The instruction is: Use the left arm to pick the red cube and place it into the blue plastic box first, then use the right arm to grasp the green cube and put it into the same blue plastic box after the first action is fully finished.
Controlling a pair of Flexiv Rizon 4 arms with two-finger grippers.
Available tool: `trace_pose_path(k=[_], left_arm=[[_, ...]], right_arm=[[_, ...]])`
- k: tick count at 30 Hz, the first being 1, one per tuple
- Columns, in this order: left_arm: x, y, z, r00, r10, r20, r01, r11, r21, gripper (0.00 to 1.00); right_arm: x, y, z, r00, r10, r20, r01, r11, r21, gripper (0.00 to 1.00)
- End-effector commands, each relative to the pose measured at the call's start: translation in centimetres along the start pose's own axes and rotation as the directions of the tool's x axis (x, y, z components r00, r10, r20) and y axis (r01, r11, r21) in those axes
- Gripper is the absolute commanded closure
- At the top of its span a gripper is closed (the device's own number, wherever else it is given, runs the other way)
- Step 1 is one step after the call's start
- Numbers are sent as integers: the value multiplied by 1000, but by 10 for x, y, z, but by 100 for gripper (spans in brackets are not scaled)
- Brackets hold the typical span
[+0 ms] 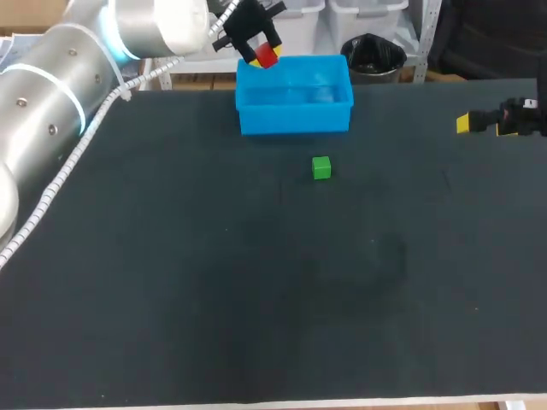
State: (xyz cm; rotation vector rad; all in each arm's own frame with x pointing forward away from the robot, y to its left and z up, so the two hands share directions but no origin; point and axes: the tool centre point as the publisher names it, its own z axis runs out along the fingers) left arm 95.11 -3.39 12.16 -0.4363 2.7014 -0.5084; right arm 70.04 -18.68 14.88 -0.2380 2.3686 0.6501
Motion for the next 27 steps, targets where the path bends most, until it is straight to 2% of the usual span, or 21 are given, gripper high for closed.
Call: trace_pose_path(k=[1,4,8,11,14,27], left_arm=[[-37,-10,8,961,-7,-278,0,1000,-26,0],[-37,-12,-9,968,13,-250,-13,1000,2,0],[-31,-17,-53,981,78,-178,-64,994,85,0],[-19,-17,-87,982,153,-113,-138,981,136,0],[3,-12,-122,973,228,-28,-220,960,175,0],[3,-12,-122,973,228,-28,-220,960,175,0]], right_arm=[[0,0,0,1000,0,-1,0,1000,2,0],[0,0,0,1000,0,-1,0,1000,2,0],[0,0,0,1000,0,-1,0,1000,2,0],[0,0,0,1000,0,-1,0,1000,2,0],[0,0,0,1000,0,-1,0,1000,2,0],[0,0,0,1000,0,-1,0,1000,2,0]])
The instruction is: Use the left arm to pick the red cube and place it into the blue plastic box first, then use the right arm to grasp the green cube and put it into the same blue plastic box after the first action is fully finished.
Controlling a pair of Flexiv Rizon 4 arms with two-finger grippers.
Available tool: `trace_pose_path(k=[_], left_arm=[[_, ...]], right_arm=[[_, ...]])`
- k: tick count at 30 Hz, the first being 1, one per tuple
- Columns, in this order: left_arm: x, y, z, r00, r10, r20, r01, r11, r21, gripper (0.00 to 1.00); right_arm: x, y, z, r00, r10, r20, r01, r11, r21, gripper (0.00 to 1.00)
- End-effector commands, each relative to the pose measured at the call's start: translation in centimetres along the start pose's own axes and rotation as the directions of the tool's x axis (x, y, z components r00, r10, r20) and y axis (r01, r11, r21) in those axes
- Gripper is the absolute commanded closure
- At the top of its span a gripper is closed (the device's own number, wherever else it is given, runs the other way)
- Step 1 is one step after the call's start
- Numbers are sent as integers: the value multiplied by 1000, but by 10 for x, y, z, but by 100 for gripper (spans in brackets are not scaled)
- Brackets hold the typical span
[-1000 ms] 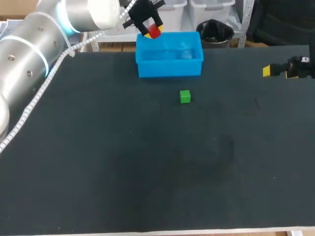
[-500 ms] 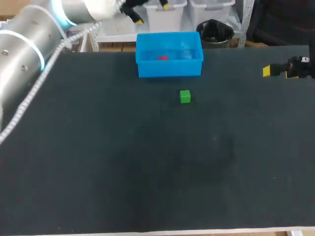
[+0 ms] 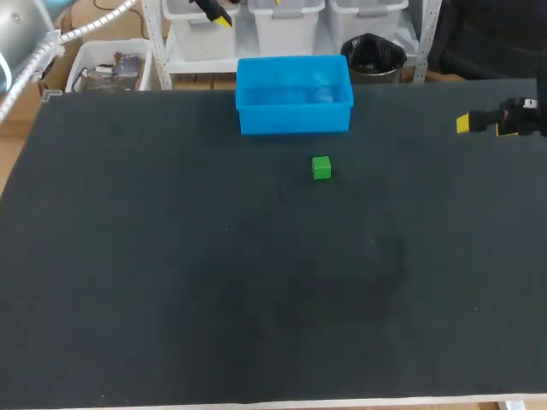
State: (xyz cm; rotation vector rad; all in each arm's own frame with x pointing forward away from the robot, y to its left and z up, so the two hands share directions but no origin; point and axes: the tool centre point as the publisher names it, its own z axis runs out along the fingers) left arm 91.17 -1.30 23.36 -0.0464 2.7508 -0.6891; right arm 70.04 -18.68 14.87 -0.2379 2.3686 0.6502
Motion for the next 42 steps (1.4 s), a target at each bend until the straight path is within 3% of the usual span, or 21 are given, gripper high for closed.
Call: trace_pose_path(k=[1,12,14,18,24,33,36,42], left_arm=[[9,3,-2,997,-1,73,1,1000,7,0],[9,3,-2,997,-1,73,1,1000,7,0],[10,-2,-6,990,106,94,-107,994,0,0],[10,-6,-15,935,307,178,-309,951,-13,0],[19,-9,-32,831,484,273,-513,857,44,0],[38,-1,-58,702,574,421,-682,713,165,0],[47,11,-59,631,663,402,-751,651,106,0],[49,16,-58,634,673,381,-749,657,84,0]], right_arm=[[0,0,0,1000,0,-1,0,1000,2,0],[0,0,0,1000,0,-1,0,1000,2,0],[0,0,0,1000,0,-1,0,1000,2,0],[0,0,0,1000,0,-1,0,1000,2,0],[0,0,0,1000,0,-1,0,1000,2,0],[0,0,0,1000,0,-1,0,1000,2,0],[0,0,0,1000,0,-1,0,1000,2,0],[0,0,0,1000,0,-1,0,1000,2,0]])
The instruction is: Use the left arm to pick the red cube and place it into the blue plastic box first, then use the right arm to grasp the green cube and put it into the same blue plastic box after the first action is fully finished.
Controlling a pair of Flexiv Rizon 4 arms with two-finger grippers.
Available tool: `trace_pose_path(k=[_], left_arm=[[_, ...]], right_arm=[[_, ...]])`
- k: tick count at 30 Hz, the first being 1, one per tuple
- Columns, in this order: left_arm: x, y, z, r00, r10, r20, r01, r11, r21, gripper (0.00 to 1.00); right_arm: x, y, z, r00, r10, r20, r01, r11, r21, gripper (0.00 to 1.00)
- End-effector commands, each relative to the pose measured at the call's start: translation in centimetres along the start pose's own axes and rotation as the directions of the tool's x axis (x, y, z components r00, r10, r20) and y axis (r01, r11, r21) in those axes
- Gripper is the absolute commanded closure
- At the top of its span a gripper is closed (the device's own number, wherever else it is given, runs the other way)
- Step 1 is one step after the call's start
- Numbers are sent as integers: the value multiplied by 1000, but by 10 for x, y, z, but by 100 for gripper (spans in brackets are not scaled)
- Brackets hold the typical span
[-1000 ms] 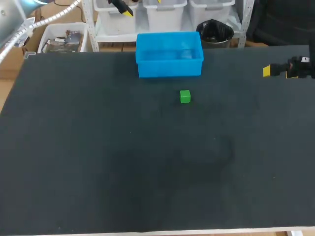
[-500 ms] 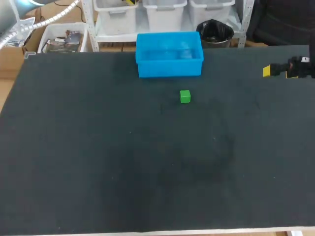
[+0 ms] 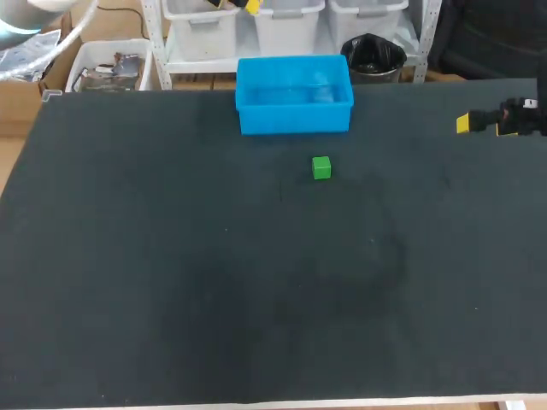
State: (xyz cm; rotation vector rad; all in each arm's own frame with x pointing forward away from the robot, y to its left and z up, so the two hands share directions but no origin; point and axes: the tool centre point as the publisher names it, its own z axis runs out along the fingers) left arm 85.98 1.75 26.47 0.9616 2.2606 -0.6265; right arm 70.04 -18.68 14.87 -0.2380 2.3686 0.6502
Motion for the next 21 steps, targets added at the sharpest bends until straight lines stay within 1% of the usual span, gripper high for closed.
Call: trace_pose_path(k=[1,20,21], left_arm=[[11,-5,-4,979,24,202,-23,1000,-8,0],[11,-5,-4,979,24,202,-23,1000,-8,0],[14,-9,-4,979,42,198,-42,999,-5,0]], right_arm=[[0,0,0,1000,0,-1,0,1000,2,0],[0,0,0,1000,0,-1,0,1000,2,0],[0,0,0,1000,0,-1,0,1000,2,0]])
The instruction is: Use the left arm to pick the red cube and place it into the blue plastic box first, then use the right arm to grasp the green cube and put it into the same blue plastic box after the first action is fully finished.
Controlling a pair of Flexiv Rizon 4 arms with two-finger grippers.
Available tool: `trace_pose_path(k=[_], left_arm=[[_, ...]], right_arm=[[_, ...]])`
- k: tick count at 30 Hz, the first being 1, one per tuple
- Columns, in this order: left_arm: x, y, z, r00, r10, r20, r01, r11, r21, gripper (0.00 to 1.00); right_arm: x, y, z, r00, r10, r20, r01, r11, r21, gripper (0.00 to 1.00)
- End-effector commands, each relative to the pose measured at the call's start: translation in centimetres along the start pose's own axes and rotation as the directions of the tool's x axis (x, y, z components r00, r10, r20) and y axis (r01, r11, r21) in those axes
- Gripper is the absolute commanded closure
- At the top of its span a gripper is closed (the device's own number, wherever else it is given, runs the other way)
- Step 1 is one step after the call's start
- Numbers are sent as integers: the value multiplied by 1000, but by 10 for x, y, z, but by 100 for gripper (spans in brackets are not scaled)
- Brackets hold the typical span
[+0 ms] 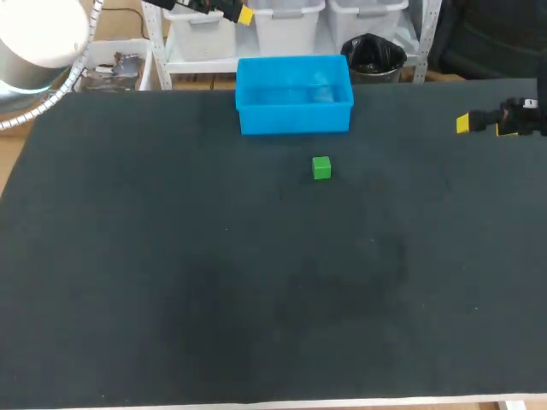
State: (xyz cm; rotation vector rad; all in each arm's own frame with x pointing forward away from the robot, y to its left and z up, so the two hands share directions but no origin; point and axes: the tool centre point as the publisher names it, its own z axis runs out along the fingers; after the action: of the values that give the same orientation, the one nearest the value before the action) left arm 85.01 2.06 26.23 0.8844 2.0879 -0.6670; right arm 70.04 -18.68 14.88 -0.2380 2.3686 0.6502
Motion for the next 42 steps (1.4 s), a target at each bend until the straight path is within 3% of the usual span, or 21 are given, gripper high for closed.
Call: trace_pose_path(k=[1,9,17,22,31,42], left_arm=[[8,-7,-3,999,34,15,-34,999,17,0],[29,-14,-14,983,180,43,-182,981,69,0],[46,-12,-32,898,433,77,-440,887,140,0],[57,-14,-39,855,508,102,-519,833,191,0],[84,-14,-39,849,527,45,-523,823,222,0],[109,-3,-37,879,475,-40,-458,864,211,0]], right_arm=[[0,0,0,1000,0,-1,0,1000,2,0],[0,0,0,1000,0,-1,0,1000,2,0],[0,0,0,1000,0,-1,0,1000,2,0],[0,0,0,1000,0,-1,0,1000,2,0],[0,0,0,1000,0,-1,0,1000,2,0],[0,0,0,1000,0,-1,0,1000,2,0]])
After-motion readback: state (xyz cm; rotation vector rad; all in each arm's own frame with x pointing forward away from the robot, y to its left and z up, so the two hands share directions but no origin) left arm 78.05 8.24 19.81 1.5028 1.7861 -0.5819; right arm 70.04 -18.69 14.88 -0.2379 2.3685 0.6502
